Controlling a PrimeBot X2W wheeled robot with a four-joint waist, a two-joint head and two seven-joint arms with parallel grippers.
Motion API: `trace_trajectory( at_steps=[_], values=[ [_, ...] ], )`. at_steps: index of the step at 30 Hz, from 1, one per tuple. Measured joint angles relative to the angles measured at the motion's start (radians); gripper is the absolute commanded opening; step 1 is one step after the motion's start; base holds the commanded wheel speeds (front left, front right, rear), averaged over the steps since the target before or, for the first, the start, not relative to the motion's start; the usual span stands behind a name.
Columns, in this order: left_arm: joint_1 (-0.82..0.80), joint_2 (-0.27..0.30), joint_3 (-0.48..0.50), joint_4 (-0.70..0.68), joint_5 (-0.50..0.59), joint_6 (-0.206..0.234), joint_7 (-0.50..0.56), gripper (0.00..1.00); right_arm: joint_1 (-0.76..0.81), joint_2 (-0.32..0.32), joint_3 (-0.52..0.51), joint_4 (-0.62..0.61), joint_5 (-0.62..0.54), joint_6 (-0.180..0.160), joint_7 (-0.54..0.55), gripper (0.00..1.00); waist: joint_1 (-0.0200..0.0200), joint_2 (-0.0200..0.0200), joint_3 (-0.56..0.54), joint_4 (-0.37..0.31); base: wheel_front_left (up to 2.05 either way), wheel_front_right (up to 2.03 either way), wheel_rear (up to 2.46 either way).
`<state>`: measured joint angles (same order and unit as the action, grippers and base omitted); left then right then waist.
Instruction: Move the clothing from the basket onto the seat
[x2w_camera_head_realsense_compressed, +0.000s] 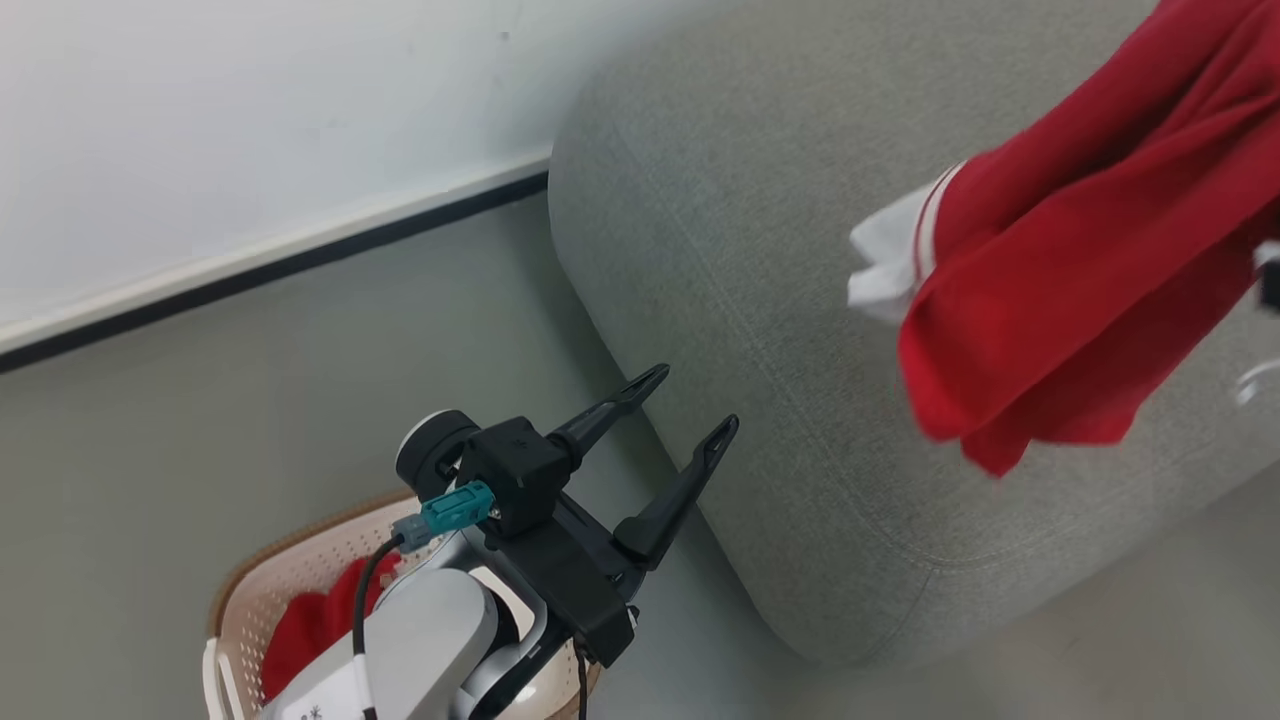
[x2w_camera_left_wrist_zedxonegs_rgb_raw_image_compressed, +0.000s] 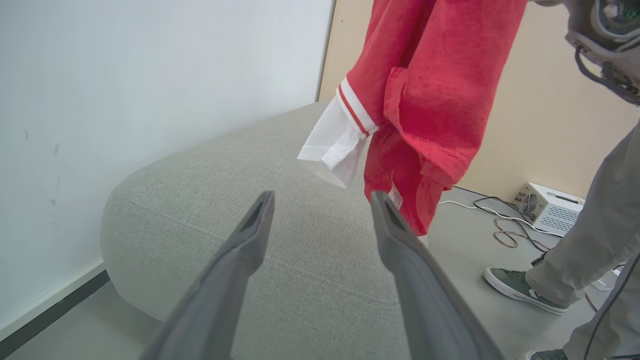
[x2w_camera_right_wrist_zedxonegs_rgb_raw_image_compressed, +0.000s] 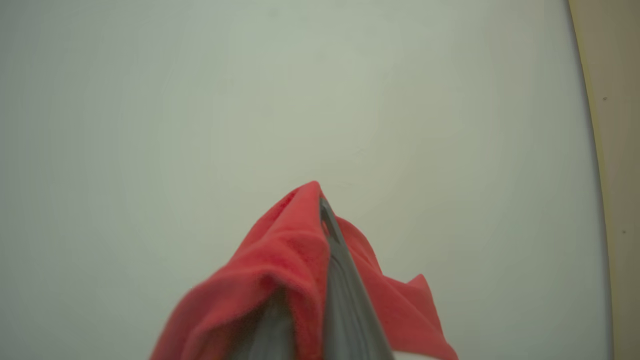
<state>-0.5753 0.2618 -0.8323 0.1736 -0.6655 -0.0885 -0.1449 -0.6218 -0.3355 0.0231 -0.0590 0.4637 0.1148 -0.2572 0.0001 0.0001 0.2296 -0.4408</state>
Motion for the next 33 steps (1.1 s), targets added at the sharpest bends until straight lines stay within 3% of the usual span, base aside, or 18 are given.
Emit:
trace_trajectory(
  at_steps=[4, 18, 22, 28, 33],
  values=[
    [-0.016, 0.013, -0.006, -0.013, 0.011, 0.000, 0.014, 1.00, -0.068, -0.036, -0.025, 0.041, 0.035, 0.003, -0.001, 0.00, 0.0001, 0.0000, 0.033, 0.011, 0.00, 0.00, 0.00],
    [-0.131, 0.027, -0.028, -0.093, 0.069, -0.001, 0.069, 1.00, -0.321, -0.259, -0.110, 0.271, 0.068, 0.009, 0.020, 0.00, 0.0002, 0.0001, 0.211, 0.079, 0.00, 0.00, 0.00],
    [-0.167, 0.025, -0.038, -0.118, 0.079, -0.009, 0.083, 1.00, -0.400, -0.292, -0.154, 0.362, 0.065, 0.008, 0.040, 0.00, 0.0000, 0.0001, 0.266, 0.102, 0.00, 0.00, 0.00],
    [-0.226, 0.012, -0.047, -0.146, 0.101, -0.017, 0.100, 1.00, -0.465, -0.351, -0.182, 0.487, 0.039, -0.039, 0.073, 0.00, 0.0001, 0.0001, 0.348, 0.137, 0.00, 0.00, 0.00],
    [-0.256, 0.011, -0.051, -0.146, 0.105, -0.018, 0.101, 1.00, -0.522, -0.342, -0.129, 0.569, 0.001, -0.068, 0.098, 0.00, 0.0001, 0.0001, 0.413, 0.167, 0.00, 0.00, 0.00]
  ],
)
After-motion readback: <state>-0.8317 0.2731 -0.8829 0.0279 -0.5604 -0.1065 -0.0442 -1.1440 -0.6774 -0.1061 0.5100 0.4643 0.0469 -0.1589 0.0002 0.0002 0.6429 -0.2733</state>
